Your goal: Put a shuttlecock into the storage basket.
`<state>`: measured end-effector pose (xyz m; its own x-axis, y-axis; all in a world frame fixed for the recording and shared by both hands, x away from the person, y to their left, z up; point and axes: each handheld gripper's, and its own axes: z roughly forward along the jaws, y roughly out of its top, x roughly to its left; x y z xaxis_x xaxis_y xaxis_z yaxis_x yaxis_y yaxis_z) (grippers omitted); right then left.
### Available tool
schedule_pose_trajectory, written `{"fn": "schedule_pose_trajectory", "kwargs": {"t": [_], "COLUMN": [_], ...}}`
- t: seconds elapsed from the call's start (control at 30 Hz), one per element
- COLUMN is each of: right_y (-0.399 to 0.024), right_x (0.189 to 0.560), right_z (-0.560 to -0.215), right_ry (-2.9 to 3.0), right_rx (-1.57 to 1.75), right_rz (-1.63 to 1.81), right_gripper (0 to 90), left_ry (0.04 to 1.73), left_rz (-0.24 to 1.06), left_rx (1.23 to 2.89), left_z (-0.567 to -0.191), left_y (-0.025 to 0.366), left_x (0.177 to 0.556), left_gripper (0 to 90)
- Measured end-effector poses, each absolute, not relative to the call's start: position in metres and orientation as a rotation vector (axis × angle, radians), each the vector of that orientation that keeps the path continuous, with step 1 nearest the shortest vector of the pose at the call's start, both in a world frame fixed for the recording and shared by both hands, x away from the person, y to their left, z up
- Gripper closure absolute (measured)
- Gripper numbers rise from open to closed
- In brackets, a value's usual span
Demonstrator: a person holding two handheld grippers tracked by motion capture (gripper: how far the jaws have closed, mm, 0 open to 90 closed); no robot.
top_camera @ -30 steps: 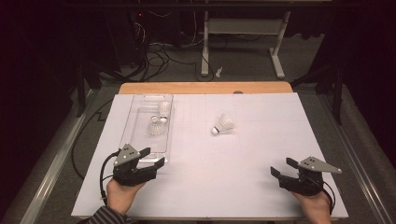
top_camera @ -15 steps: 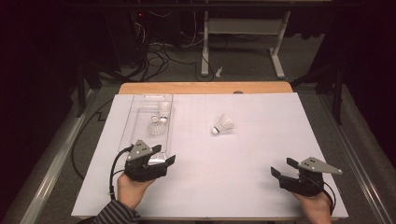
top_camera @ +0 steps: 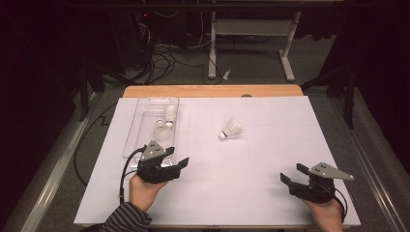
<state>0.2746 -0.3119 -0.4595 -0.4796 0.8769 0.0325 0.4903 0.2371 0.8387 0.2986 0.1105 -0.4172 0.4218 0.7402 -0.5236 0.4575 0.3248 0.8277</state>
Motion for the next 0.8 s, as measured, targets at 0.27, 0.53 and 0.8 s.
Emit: {"fn": "schedule_pose_trajectory", "kwargs": {"t": [0.27,0.53,0.8], "right_y": [-0.312,-0.312,-0.313], "right_x": [0.275,0.275,0.275], "right_z": [-0.46,-0.46,-0.46], "right_ry": [2.067,2.066,2.065], "right_rx": [1.25,1.257,1.257], "right_rz": [1.153,1.153,1.157], "right_gripper": [27.4,27.4,27.4], "left_ry": [1.202,1.193,1.194], "left_rz": [0.256,0.252,0.249], "left_rx": [1.315,1.325,1.324], "left_z": [-0.416,-0.414,-0.413], "left_y": [0.104,0.098,0.092], "left_x": [0.303,0.307,0.312], "left_gripper": [35.9,36.1,36.2]}}
